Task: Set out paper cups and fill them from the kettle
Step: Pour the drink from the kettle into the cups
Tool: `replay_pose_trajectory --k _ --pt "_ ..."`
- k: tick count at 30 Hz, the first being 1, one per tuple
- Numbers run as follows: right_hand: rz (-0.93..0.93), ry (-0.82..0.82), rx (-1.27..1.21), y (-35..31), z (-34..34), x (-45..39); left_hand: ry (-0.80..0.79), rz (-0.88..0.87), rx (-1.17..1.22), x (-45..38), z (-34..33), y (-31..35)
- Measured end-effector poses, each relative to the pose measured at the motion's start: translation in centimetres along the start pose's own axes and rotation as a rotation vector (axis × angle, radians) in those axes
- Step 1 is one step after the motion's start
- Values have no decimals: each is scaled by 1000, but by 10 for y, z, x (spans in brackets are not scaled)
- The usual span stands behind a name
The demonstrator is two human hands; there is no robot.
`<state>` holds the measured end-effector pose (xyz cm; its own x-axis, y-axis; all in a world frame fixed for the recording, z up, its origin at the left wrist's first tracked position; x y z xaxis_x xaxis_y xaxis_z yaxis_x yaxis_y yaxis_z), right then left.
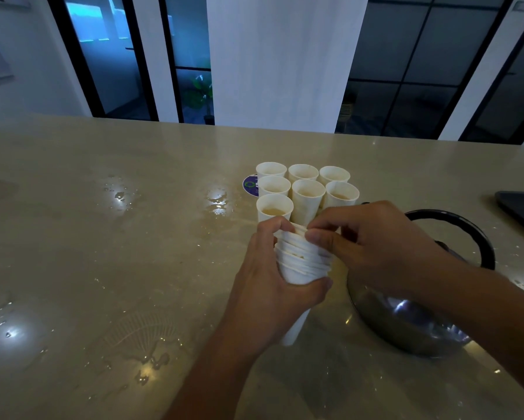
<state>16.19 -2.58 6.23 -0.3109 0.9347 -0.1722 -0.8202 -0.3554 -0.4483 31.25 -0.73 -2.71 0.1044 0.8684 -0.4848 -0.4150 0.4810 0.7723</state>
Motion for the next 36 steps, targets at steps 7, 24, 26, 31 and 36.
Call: replay_pose_trajectory --k 7,24,26,31,36 --pt "-32 46 14 7 -4 4 24 -8 27 1 -5 2" --pt "17 99 55 8 -4 4 55 -49 11 9 -9 -3" --pt "8 74 65 9 -6 3 50 -39 4 11 -10 -5" --pt "6 -57 18 9 -2 -2 38 -23 67 15 -9 -7" --pt "48 -33 -97 10 10 -3 -12 24 350 8 -4 -6"
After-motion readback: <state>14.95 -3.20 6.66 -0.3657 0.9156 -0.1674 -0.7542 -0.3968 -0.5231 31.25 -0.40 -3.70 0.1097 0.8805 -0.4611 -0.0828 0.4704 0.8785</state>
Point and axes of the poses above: each hand's wrist, its own x-axis away from the middle knuckle, its own z-axis out of the back of the hand, y = z × x, the point moved 1 cm from there along -x, towards the middle knuckle, and after that the axes turned 11 degrees about -z, right-handed, at the moved point
